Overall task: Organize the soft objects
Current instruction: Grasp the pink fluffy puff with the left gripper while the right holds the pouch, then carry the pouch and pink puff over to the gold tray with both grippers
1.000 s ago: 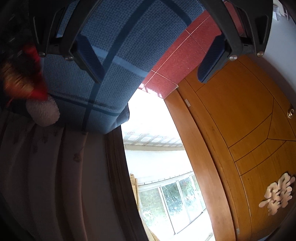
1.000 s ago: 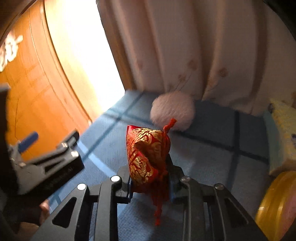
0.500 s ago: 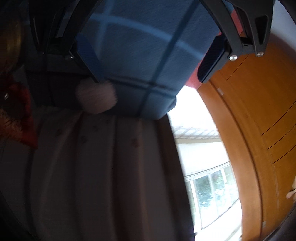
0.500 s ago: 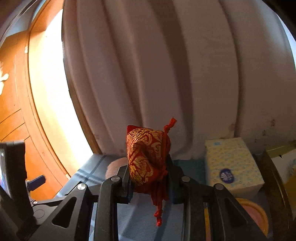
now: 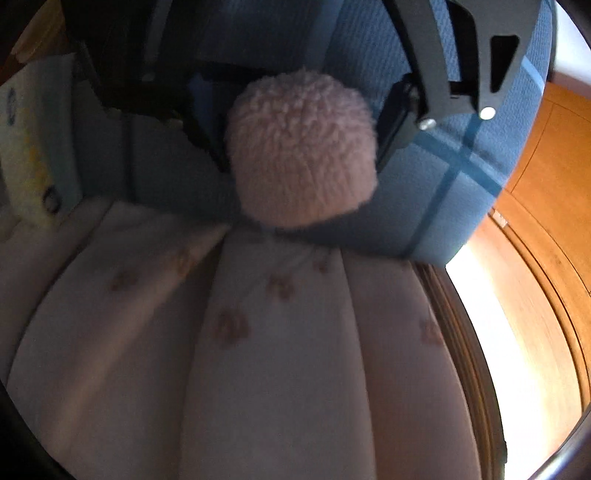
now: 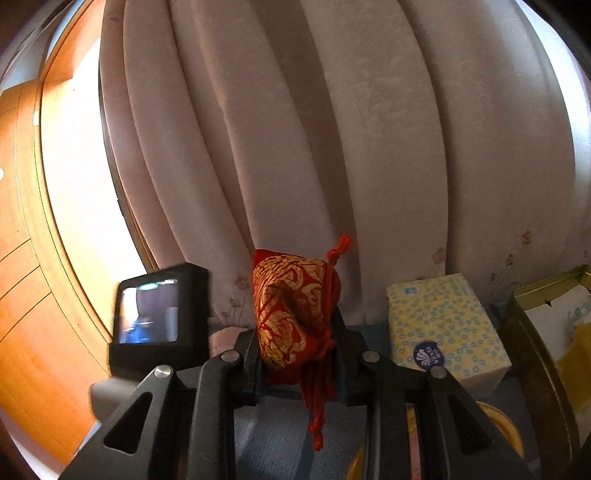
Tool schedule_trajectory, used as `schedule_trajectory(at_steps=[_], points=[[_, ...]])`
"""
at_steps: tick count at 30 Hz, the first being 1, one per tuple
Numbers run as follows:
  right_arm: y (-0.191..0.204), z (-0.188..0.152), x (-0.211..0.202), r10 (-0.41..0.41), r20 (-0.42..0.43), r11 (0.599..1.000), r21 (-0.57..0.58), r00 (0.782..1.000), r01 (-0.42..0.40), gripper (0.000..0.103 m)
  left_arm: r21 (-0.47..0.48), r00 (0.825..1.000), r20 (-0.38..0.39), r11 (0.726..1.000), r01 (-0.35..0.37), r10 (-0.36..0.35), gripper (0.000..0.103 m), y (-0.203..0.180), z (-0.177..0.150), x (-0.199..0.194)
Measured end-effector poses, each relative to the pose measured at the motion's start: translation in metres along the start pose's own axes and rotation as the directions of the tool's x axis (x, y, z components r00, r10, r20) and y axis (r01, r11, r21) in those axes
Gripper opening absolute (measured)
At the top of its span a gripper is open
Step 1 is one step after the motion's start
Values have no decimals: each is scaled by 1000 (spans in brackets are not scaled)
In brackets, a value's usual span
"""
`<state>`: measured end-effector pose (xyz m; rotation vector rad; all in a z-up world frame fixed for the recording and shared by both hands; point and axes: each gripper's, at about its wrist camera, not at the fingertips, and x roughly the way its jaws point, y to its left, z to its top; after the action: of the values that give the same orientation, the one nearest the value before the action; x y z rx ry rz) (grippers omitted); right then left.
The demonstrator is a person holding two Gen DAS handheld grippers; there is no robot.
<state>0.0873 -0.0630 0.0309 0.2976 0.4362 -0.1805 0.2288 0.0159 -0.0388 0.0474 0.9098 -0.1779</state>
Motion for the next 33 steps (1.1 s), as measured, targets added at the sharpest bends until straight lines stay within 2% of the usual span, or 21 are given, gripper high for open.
schedule_trajectory(at_steps=[2,4,7,9,11,14,16,19,24,29,33], points=[[2,0,0,3,-6,1000,-4,1000,-3,31,6,1000,-8,1000,-1,1,60,-2,1,2],[2,-1,4,7,-12,1000,-9,1000,-7,31,14,1000,-4,1000,5,-5,45,-3,0,0],[3,-3,5,8,-15,1000,-19,1000,-8,31,8,1000,7,1000,27,-27,33,0,-5,-7],[1,-3,4,8,-16,1000,-22,1000,-8,31,-15,999,31,1000,27,-27,32,7,-11,-16],[0,-3,3,6,-13,1000,-24,1000,-6,31,-23,997,80,1000,-9,11,32,13,-15,-29],[-3,-2,4,5,-12,1000,-30,1000,-5,31,-14,981,172,996,-85,86,32,23,-20,-47],[-3,-2,3,8,-15,999,-34,1000,-8,31,-22,972,209,994,-108,110,32,29,-25,-57],[-3,-2,3,13,-17,999,-45,1000,-14,31,-56,976,195,995,-84,93,32,40,-30,-62],[-3,-4,5,22,-22,998,-52,1000,-23,31,-140,987,160,990,14,9,32,67,-38,-63],[-8,-7,10,23,-30,998,-50,999,-25,31,-151,981,194,988,34,-4,32,76,-45,-75],[-3,-12,8,25,-28,997,-75,999,-27,31,-148,970,244,988,46,-9,32,71,-58,-88]])
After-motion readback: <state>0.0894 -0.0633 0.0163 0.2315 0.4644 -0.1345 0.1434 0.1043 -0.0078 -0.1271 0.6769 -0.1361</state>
